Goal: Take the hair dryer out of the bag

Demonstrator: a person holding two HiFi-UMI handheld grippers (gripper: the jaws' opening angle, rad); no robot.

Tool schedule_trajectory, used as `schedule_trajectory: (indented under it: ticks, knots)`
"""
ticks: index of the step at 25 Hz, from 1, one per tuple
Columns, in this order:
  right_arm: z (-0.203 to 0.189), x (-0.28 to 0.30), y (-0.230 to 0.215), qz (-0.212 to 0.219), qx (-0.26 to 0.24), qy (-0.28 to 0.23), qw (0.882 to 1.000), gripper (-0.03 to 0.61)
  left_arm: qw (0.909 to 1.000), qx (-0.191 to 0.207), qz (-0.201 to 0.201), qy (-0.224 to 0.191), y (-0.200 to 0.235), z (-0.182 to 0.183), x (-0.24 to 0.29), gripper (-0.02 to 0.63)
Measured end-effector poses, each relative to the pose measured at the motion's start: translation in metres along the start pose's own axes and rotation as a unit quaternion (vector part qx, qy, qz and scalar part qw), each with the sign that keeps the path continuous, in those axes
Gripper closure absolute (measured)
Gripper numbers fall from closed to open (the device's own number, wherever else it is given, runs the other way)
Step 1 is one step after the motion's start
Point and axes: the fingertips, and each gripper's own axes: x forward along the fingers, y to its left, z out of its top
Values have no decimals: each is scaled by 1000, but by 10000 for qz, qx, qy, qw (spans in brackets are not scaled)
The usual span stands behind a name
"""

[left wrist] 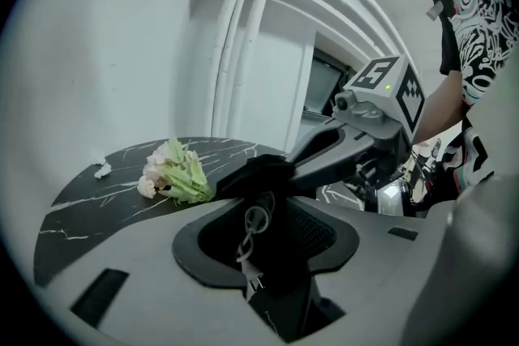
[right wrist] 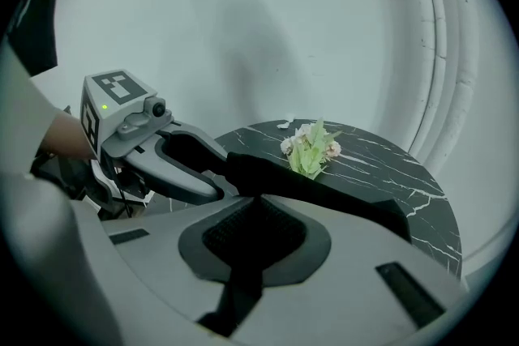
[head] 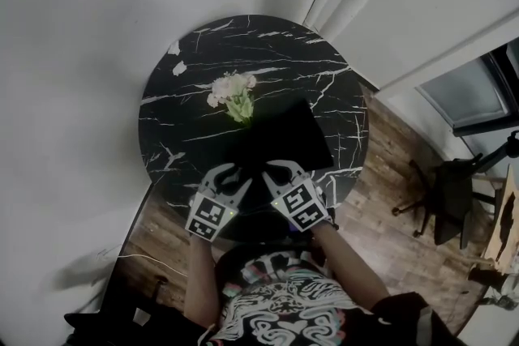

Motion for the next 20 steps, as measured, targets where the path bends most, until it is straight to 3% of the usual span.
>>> schedule_trajectory:
  ticks: [2,6,8,12,20]
  knots:
    - [0,1,1,24,26,-10,10000,551,9999,-15,-87,53,0,-1,6,456]
    - [1,-1,-2,14,101,-58,9999,551,9994,48,-57,338,7,-8,19,552]
    - [2,-3,-7,41,342,-186,9992,551,9987,116,-54,498,11,-14,26,555]
    - [0,-9,-25,55,1162,-454,9922,551,9935,619,-170,945,13,-29,43,554]
    - [-7,-14,-45,-82,1276,-417,9909,551,9835,1139,-620,1260,-1,-37,73,554]
